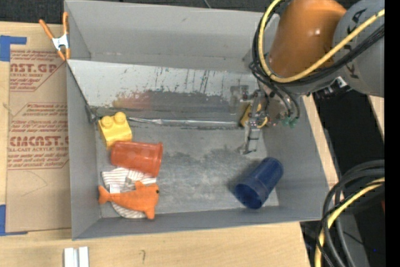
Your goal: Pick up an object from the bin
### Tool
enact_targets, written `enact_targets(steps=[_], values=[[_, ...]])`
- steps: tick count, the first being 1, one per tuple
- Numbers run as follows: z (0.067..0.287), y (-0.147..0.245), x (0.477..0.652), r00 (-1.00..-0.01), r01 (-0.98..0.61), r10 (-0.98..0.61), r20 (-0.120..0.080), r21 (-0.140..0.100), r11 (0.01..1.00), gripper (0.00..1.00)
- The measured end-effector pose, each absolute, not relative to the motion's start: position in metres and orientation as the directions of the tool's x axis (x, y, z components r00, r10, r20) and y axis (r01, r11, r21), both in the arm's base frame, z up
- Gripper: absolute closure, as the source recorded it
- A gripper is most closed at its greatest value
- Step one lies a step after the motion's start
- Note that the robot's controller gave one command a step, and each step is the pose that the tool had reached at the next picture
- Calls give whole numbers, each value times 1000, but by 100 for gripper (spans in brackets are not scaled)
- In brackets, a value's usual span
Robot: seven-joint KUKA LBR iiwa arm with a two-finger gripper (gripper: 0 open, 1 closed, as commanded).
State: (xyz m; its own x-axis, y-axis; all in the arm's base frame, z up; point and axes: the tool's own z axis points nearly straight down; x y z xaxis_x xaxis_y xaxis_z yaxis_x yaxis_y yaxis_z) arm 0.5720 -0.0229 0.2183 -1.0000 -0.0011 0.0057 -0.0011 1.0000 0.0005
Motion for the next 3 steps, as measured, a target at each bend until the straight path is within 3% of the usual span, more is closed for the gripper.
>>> enact_targets(steps=[1, 2, 3], values=[[223, -23, 573, -1000, -1, -1, -2, 0, 1000, 0], [184, -32, 562, -997, -71, -71, -8, -1, 997, 0], [125, -81, 558, -999, -36, -36, -7, 1, 999, 0]])
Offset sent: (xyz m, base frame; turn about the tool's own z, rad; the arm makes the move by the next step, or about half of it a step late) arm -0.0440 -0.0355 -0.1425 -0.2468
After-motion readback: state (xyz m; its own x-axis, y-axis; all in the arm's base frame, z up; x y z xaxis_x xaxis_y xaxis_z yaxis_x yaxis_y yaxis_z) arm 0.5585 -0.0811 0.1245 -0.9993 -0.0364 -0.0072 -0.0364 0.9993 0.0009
